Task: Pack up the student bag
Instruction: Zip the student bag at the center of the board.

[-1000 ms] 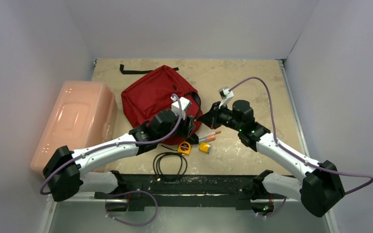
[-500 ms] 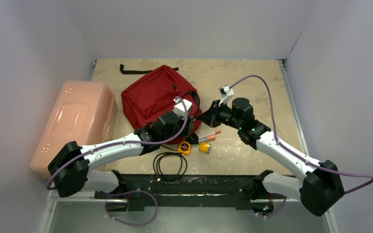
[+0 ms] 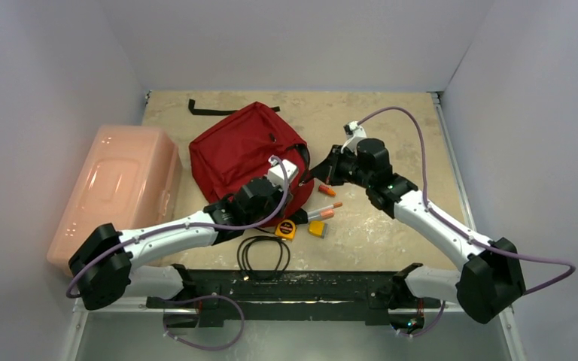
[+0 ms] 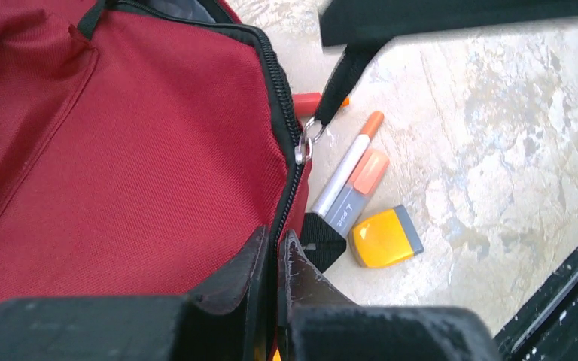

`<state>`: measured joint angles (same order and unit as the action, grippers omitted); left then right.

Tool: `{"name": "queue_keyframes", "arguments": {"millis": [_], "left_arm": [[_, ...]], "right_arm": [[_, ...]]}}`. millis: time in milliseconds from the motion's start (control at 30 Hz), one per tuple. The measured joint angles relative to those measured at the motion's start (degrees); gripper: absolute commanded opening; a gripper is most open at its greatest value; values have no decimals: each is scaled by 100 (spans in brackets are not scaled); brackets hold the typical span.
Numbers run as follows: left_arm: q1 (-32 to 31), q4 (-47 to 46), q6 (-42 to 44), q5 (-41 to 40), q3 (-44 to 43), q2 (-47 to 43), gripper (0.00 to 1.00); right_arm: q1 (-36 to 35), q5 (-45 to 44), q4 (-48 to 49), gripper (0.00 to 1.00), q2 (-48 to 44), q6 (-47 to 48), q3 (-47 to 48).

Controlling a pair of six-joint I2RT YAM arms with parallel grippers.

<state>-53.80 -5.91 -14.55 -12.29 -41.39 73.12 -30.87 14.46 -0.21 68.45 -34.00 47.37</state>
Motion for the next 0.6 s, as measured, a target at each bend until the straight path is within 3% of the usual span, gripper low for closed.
{"name": "queue_keyframes", "arguments": {"millis": [267,600], "left_arm": [[-28,402,142,173,339,-595,0],[-22,417,219,459,649,-962,0]], "right_arm": [[922,175,-4,0,691,-120,374],[1071,925,986,0,2503,42,1443]]}}
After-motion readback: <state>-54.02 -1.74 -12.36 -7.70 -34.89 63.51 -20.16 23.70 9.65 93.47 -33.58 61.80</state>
